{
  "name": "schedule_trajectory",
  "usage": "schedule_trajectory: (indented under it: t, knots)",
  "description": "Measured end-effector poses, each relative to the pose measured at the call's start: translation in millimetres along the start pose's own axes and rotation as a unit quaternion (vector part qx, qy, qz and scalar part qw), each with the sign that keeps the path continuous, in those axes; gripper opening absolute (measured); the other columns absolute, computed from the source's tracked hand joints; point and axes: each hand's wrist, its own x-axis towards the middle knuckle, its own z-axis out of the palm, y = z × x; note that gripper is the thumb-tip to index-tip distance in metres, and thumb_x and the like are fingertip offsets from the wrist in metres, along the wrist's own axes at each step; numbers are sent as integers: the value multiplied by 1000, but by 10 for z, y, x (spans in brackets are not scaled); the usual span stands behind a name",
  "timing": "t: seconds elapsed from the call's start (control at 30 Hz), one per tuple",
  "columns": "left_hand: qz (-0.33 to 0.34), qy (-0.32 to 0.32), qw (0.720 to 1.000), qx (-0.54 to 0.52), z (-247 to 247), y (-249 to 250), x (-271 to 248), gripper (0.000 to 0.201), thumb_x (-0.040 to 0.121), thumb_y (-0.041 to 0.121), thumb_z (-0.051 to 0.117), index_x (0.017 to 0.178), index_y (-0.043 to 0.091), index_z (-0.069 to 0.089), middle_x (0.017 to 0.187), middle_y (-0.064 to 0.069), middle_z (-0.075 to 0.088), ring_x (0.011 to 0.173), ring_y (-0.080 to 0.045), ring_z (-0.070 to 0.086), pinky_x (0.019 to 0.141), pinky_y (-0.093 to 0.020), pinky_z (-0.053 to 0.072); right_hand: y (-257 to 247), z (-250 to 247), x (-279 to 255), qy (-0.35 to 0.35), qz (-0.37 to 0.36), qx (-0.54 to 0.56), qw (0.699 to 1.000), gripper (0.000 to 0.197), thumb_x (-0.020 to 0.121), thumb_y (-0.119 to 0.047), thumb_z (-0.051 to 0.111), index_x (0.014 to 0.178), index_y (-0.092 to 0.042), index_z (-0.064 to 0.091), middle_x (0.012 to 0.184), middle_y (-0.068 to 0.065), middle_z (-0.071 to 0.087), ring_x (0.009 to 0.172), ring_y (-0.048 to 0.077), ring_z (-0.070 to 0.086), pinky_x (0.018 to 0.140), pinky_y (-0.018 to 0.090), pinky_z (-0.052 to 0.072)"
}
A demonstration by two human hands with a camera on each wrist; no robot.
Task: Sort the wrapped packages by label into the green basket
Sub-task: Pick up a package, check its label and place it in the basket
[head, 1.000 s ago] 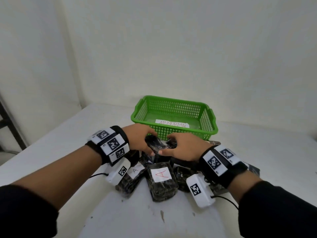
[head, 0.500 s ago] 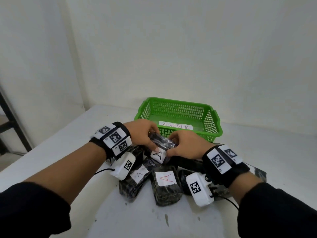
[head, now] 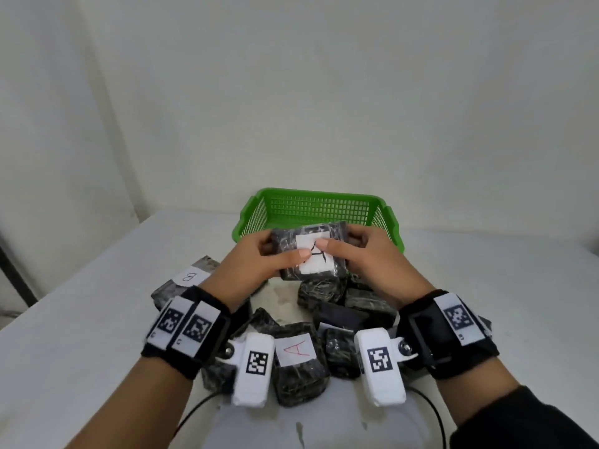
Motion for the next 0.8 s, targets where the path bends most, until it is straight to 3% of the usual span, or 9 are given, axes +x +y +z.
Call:
schedule_trajectory:
  t: [0.07,0.1,0.17,0.23,0.37,0.5,0.57,0.67,0.8]
  knots:
    - [-2,24,999,-44,81,-65,16,40,78,21,83,114,9,72,112,-9,77,107,-27,72,103,-49,52,29,-69,-22,2,7,9,1000,24,91,-23,78,108,-6,76,76,-11,78,60,-3,67,61,11,48]
    - [-4,28,998,-51,118,-84,29,37,79,19,83,112,7,73,111,-10,77,107,-29,72,102,-51,52,27,-99,-33,-2,11,8,1000,25,90,-25,79,108,-8,76,82,-8,79,64,-2,69,63,13,50]
    - [-8,17,998,-67,185,-104,56,36,76,20,86,108,8,75,112,-12,76,109,-31,71,102,-51,52,48,-164,-44,-15,23,16,999,36,83,-32,85,112,-12,76,102,0,82,89,10,77,82,27,57]
    - [-16,9,996,-91,245,-90,74,32,74,21,85,102,8,75,111,-14,76,108,-31,72,98,-46,54,66,-218,-67,-20,32,24,999,50,73,-36,90,116,-14,75,112,1,81,106,20,77,100,41,57]
    - [-24,14,991,-132,362,-96,105,43,74,25,78,108,0,72,110,-18,75,99,-28,73,87,-39,60,77,-307,-139,-14,18,26,999,50,69,-27,89,115,-14,75,112,1,81,106,22,77,103,47,57]
    - [-24,26,992,-123,420,-126,155,43,73,27,79,105,0,73,103,-17,77,94,-30,75,87,-43,61,145,-354,-154,-14,30,55,998,49,71,-25,88,116,-11,76,112,5,81,106,25,77,105,49,56]
    - [-21,17,992,-126,440,-132,169,44,73,27,80,108,2,73,107,-15,77,101,-31,74,89,-43,60,170,-375,-155,-3,27,67,997,47,73,-32,85,114,-11,77,111,5,81,107,25,77,107,49,54]
    - [-16,-2,994,-107,465,-157,178,48,71,28,88,111,6,72,112,-11,76,108,-28,72,96,-46,55,203,-408,-139,18,26,68,997,34,84,-26,81,114,-10,77,110,5,81,106,23,77,106,47,55]
    - [-2,27,996,-89,457,-186,220,37,73,18,87,105,4,74,106,-12,77,103,-31,73,98,-54,54,238,-407,-97,11,29,79,996,50,71,-29,86,115,-9,76,112,8,80,107,28,77,104,47,56]
